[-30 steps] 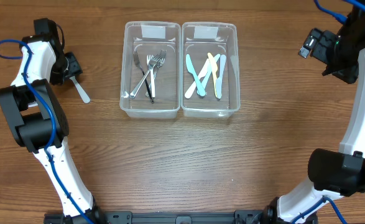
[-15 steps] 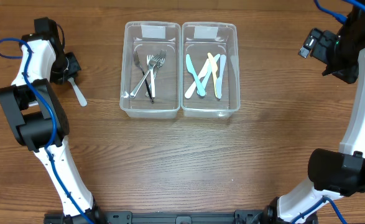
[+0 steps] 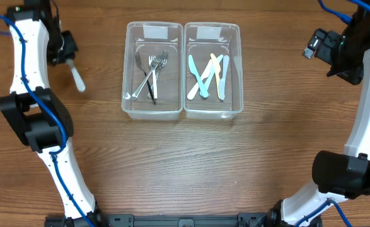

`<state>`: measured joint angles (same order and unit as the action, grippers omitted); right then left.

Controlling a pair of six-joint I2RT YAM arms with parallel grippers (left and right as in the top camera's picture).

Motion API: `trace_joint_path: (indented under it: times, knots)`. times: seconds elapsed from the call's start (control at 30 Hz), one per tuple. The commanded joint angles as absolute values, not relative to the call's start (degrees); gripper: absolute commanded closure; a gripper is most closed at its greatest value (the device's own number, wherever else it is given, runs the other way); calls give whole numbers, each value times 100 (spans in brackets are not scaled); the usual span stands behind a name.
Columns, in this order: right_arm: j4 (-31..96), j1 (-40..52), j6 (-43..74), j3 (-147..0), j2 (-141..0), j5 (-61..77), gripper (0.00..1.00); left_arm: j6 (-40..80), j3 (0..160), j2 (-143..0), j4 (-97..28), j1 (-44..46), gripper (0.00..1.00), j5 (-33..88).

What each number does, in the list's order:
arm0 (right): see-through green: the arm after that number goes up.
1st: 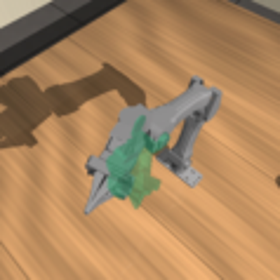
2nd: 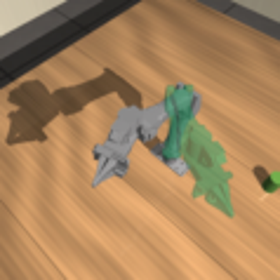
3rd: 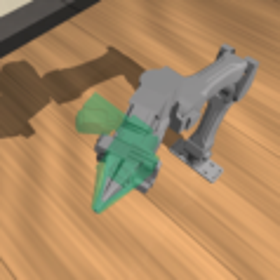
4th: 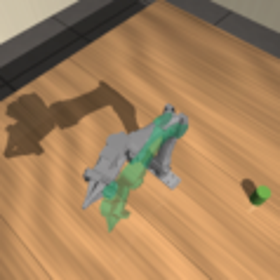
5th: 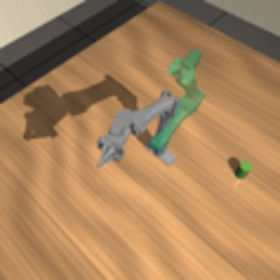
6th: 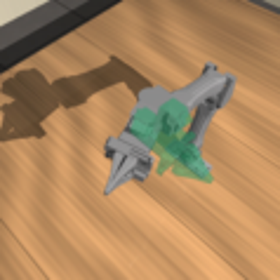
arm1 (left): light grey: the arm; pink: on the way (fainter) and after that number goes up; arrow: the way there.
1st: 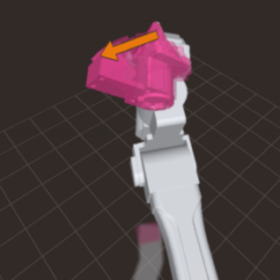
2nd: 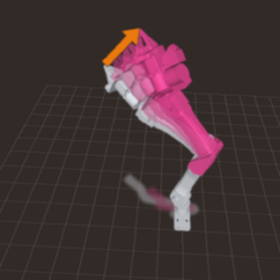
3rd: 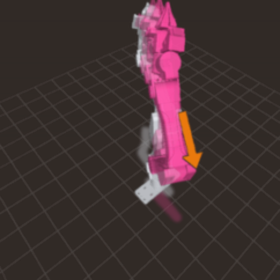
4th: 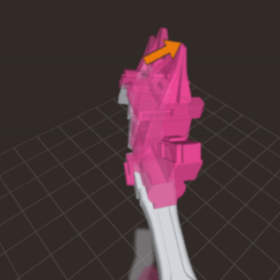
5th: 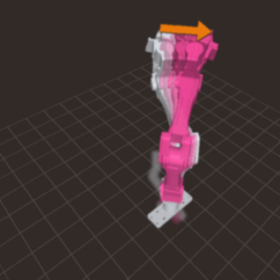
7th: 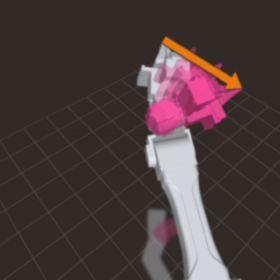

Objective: Pack container
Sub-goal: 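Lift the white fork and carry it into the left container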

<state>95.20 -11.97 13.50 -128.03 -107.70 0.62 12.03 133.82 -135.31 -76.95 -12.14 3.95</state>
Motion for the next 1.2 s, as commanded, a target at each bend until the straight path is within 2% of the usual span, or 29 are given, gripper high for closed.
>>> trace_joint_path:
  times: [0.0, 0.23, 0.5, 0.57, 0.63, 0.67, 0.73, 0.93, 1.17]
  knots:
    - [9502, -1208, 1372, -12822, -10777, 12, 0, 764, 14453, -13402, -8165, -650, 89, 1450]
    - [9485, -1208, 1372, -12822, -10777, 12, 0, 563, 15550, -13402, -8333, 464, 89, 908]
    - [9454, -1208, 1374, -12822, -10777, 12, 0, 620, 14868, -13502, -7749, 1450, 89, 528]
    - [9406, -1208, 1376, -12822, -10777, 14, 0, 646, 14547, -13502, -7537, 1584, 80, 515]
    - [9327, -1208, 1376, -12822, -10777, 14, 0, 770, 14276, -13502, -7393, 1664, 62, 414]
    - [9297, -1208, 1376, -12822, -10777, 14, 0, 816, 14116, -13502, -7330, 1691, 48, 386]
    - [9251, -1208, 1376, -12822, -10777, 14, 0, 840, 13981, -13502, -7303, 1691, 36, 386]
    - [9037, -1208, 1374, -12822, -10777, 32, 0, 840, 14534, -13465, -7631, 1636, 16, 379]
    - [9030, -1160, 808, -12881, -10606, 635, 0, 843, 16225, -12986, -8479, 1527, 11, -434]
